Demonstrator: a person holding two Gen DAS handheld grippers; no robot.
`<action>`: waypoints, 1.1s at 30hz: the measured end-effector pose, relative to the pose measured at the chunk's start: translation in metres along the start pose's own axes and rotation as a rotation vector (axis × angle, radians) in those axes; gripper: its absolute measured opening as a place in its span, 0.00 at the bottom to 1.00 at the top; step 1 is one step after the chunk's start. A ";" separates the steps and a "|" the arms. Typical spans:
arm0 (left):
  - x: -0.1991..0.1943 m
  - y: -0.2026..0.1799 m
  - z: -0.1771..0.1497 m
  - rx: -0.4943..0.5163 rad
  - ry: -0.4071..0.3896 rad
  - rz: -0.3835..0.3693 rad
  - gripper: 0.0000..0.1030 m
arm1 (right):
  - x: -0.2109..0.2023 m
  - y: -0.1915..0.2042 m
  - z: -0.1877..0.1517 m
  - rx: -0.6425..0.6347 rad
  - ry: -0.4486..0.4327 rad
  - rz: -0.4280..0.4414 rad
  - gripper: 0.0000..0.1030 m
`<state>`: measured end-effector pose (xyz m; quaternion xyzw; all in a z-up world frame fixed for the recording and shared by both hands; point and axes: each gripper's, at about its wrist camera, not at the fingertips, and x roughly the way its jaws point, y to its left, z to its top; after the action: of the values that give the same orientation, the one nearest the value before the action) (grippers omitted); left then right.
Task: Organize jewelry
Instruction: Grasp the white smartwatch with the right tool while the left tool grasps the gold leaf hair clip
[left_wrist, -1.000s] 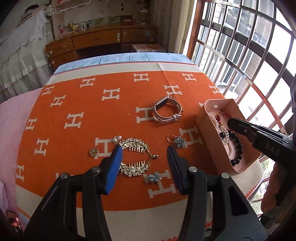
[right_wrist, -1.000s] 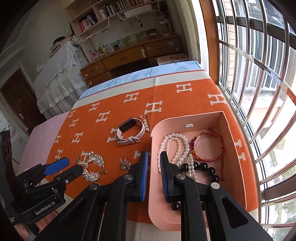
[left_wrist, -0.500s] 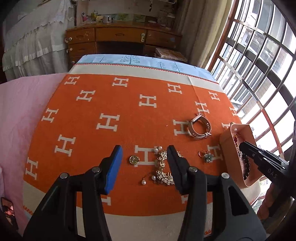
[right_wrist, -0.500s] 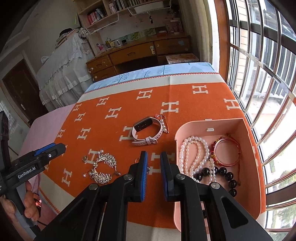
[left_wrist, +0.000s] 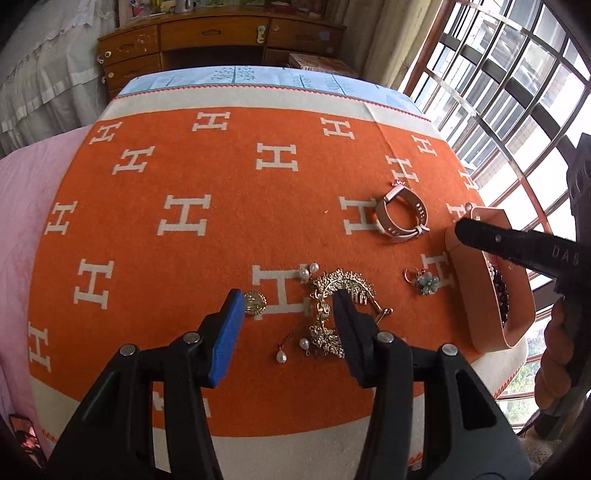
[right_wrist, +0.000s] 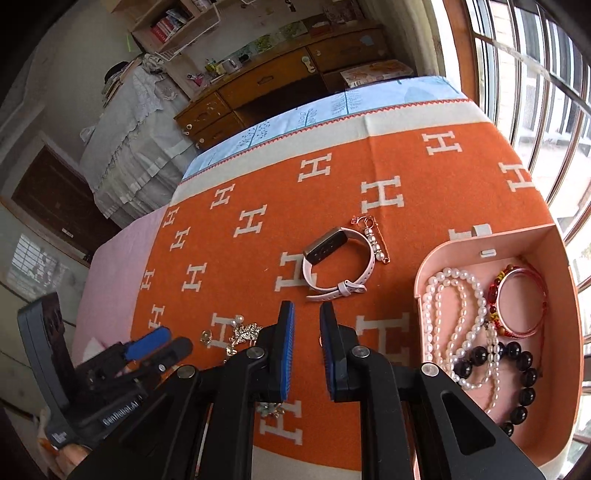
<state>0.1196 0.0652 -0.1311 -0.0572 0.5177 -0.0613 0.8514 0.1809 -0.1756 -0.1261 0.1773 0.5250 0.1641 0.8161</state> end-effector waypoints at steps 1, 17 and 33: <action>0.006 -0.002 0.000 0.004 0.013 -0.004 0.45 | 0.005 -0.003 0.005 0.039 0.025 0.006 0.22; 0.042 -0.029 0.002 0.118 0.058 0.012 0.45 | 0.063 -0.020 0.031 0.398 0.154 -0.105 0.34; 0.054 -0.029 0.000 0.144 0.080 0.012 0.27 | 0.098 -0.016 0.041 0.313 0.058 -0.232 0.17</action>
<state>0.1428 0.0282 -0.1739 0.0096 0.5460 -0.0957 0.8322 0.2587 -0.1501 -0.1960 0.2356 0.5845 -0.0096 0.7764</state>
